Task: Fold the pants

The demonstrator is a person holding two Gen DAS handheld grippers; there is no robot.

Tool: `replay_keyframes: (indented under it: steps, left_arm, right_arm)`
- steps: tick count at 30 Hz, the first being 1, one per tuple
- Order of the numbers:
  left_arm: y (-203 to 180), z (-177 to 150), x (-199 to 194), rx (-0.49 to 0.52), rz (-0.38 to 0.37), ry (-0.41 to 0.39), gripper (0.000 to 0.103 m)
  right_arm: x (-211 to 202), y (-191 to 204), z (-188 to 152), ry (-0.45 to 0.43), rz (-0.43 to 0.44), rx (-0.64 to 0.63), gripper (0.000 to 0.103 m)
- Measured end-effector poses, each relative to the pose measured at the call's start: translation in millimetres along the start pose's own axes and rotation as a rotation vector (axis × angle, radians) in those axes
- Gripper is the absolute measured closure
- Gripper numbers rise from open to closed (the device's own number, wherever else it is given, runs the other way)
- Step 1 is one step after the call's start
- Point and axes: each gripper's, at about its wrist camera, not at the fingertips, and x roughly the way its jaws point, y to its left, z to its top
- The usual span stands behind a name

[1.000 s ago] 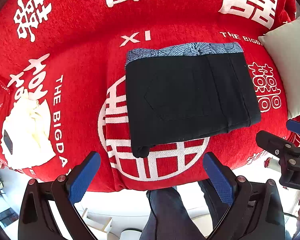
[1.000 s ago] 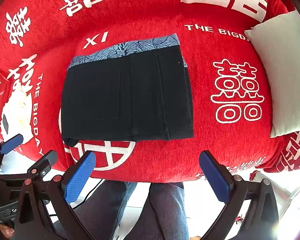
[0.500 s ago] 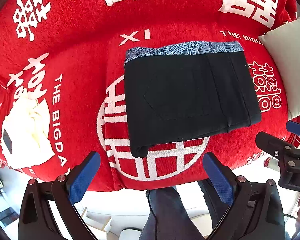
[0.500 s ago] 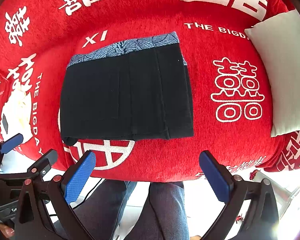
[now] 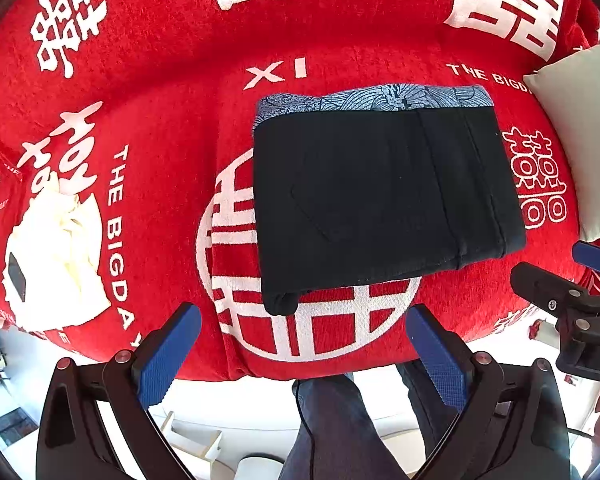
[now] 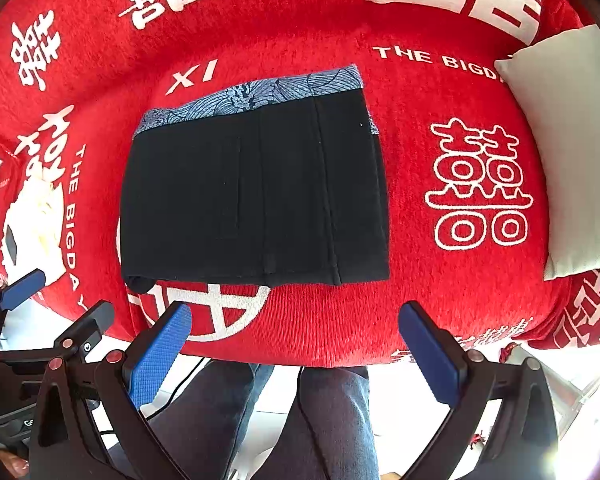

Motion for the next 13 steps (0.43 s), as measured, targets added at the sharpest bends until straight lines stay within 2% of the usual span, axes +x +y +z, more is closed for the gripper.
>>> replay_keyframes:
  steps: [13]
  left_arm:
    - [1.1,4.0,0.4,0.002,-0.006,-0.027,0.0]
  right_arm:
    - [3.6,-1.0,3.1,0.011,0.001,0.002,0.0]
